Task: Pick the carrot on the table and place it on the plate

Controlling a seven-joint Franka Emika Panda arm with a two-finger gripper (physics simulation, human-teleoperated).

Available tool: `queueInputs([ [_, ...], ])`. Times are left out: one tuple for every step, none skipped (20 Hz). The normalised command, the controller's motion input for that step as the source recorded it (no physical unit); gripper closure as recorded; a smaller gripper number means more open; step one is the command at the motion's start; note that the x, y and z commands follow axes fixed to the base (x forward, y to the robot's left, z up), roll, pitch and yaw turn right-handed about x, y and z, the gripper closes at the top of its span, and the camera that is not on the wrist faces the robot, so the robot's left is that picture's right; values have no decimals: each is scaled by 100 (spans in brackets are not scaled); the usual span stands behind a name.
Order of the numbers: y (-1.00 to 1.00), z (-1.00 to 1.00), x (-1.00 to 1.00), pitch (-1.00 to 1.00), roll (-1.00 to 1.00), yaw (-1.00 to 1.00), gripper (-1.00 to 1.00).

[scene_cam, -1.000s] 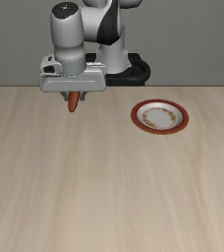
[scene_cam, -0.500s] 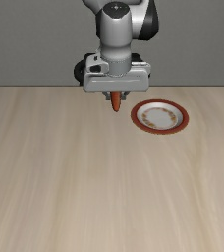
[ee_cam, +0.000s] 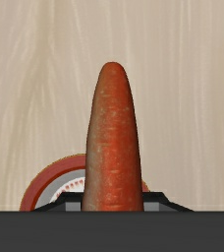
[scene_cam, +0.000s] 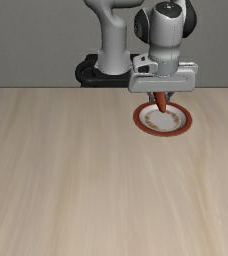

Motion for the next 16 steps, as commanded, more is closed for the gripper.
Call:
queueInputs([
  [100, 0, 0, 0, 0, 0, 100],
  [0, 0, -100, 0, 0, 0, 100],
  [0, 0, -100, 0, 0, 0, 100],
  [0, 0, -100, 0, 0, 0, 100],
  [0, 0, -100, 0, 0, 0, 100],
  [0, 0, -100, 0, 0, 0, 100],
  [0, 0, -100, 0, 0, 0, 100],
  [0, 0, -100, 0, 0, 0, 100],
  [100, 0, 0, 0, 0, 0, 100],
  [0, 0, 0, 0, 0, 0, -100],
  [0, 0, 0, 0, 0, 0, -100],
  [0, 0, 0, 0, 0, 0, -100],
  [0, 0, 0, 0, 0, 0, -100],
  [0, 0, 0, 0, 0, 0, -100],
  [0, 0, 0, 0, 0, 0, -100],
  [0, 0, 0, 0, 0, 0, -100],
])
